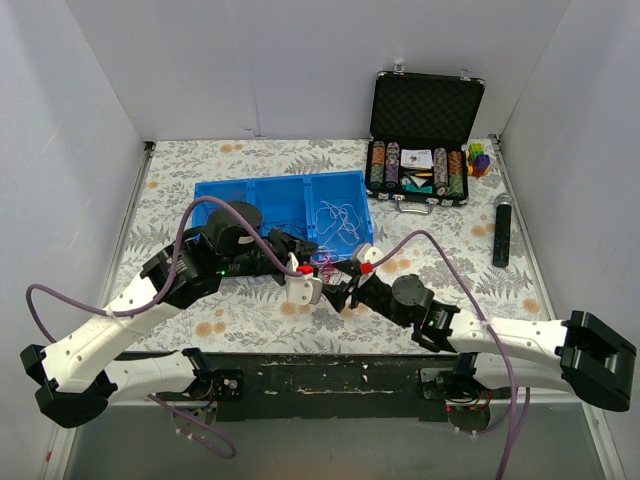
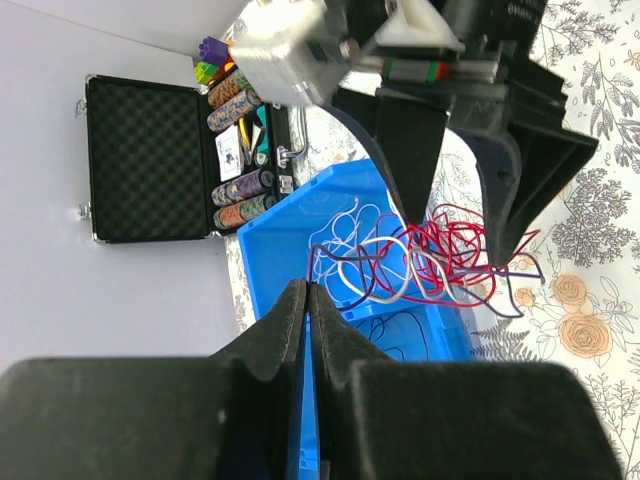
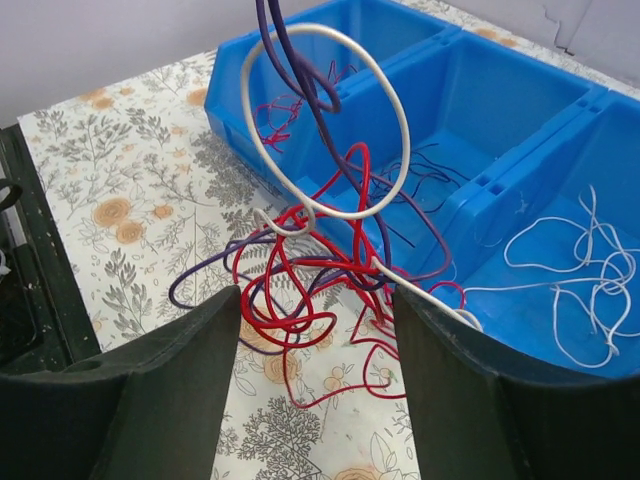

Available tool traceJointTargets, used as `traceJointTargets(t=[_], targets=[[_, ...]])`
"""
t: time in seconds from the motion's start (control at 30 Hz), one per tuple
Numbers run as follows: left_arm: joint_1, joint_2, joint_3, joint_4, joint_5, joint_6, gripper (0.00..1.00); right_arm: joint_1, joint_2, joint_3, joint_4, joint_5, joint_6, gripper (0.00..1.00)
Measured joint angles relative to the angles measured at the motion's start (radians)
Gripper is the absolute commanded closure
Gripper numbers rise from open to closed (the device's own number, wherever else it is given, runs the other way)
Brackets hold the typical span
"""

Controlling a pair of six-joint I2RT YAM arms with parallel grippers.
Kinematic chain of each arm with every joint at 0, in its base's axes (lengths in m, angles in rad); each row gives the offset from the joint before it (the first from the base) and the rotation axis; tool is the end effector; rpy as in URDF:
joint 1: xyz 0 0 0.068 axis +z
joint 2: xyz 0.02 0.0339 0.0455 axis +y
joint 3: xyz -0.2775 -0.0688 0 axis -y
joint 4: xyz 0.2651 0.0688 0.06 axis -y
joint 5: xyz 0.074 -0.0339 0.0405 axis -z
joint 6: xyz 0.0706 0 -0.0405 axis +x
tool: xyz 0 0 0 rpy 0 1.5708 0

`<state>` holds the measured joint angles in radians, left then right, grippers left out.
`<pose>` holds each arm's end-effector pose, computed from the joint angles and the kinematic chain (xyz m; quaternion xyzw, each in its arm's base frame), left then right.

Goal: Untangle the cables

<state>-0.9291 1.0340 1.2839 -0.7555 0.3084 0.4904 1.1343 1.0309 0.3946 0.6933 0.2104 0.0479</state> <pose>0.1287 -0.2081 0.4072 0.6139 0.5949 -0.2383 0.4609 0.1271 0.2376 0.2504 -0.2876 0.6240 0.3430 0.6405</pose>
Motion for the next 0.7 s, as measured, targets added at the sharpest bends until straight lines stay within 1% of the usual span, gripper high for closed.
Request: traceJointTargets(t=[0.03, 0.07, 0.13, 0.2, 0.27, 0.3, 0.47, 0.7], targets=[[0.0, 0.0, 0.0, 0.0, 0.0, 0.0, 1.0, 0.0, 0.019, 0.0, 0.013, -0.001, 0.0, 0.36], [0.0, 0.0, 0.0, 0.001, 0.002, 0.0, 1.0, 0.0, 0.042, 0.0, 0.027, -0.003, 0.0, 0.41], [0.0, 0.0, 0.0, 0.001, 0.005, -0.005, 1.0, 0.0, 0.094, 0.002, 0.048, -0.008, 0.0, 0.57], [0.0, 0.0, 0.0, 0.001, 0.007, -0.01, 1.0, 0.0, 0.153, 0.017, 0.059, -0.018, 0.002, 0.77], [-0.001, 0.002, 0.003, 0.0, 0.009, -0.015, 1.0, 0.0, 0.2, 0.043, 0.059, -0.025, 0.001, 0.89], [-0.001, 0.003, 0.006, 0.0, 0.009, -0.016, 1.0, 0.0, 0.219, 0.058, 0.06, -0.031, 0.002, 0.98], [-0.002, 0.008, 0.029, 0.005, 0.01, -0.024, 1.0, 0.0, 0.228, 0.079, 0.074, -0.024, 0.013, 0.99], [-0.002, 0.009, 0.067, 0.03, -0.003, -0.05, 1.0, 0.0, 0.157, 0.04, 0.071, 0.015, 0.049, 0.99]])
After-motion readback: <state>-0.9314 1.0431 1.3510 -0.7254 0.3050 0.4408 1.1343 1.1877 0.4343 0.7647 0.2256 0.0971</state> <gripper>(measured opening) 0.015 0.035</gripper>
